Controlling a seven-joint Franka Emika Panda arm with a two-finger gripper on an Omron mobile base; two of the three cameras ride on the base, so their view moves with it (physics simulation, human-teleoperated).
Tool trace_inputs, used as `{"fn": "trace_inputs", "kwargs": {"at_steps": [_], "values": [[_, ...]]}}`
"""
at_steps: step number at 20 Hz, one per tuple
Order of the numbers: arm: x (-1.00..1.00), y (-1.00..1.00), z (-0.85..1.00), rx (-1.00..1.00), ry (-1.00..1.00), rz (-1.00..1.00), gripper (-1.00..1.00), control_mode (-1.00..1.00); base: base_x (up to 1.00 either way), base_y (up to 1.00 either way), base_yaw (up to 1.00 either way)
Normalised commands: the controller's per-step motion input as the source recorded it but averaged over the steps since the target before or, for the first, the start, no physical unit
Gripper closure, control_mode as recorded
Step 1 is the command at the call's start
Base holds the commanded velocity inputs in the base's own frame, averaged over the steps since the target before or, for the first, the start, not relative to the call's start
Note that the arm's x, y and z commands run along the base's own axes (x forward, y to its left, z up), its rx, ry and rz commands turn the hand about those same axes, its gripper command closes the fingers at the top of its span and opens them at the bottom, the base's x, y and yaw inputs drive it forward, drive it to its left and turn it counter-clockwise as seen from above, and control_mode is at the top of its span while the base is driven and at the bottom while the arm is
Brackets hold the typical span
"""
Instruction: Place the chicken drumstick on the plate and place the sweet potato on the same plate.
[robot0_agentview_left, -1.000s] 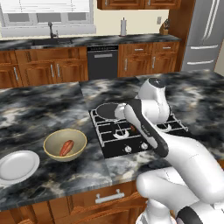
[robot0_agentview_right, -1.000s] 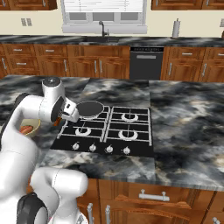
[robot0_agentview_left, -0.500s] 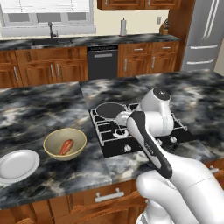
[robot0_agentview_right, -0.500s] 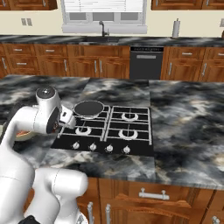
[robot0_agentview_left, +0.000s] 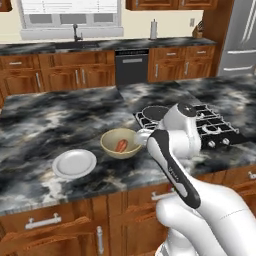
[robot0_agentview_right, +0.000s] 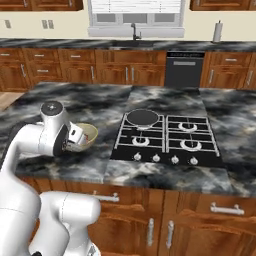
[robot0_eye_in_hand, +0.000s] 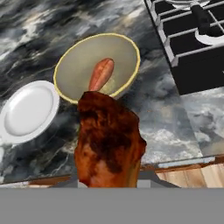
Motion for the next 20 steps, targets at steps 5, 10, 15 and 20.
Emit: {"fn": "trace_inputs", "kwargs": {"at_steps": [5, 10, 15, 20], "values": [[0.00, 0.00, 0.00, 0.00, 0.00, 0.00, 1.00, 1.00, 0.00, 0.98, 0.02], [0.00, 0.00, 0.00, 0.00, 0.00, 0.00, 1.00, 1.00, 0.77, 0.27, 0.04], [0.00, 0.00, 0.00, 0.00, 0.00, 0.00, 1.00, 1.00, 0.97, -0.17, 0.07], [0.02, 0.06, 0.06, -0.03, 0.04, 0.00, 1.00, -1.00, 0.33, 0.02, 0.04]]}}
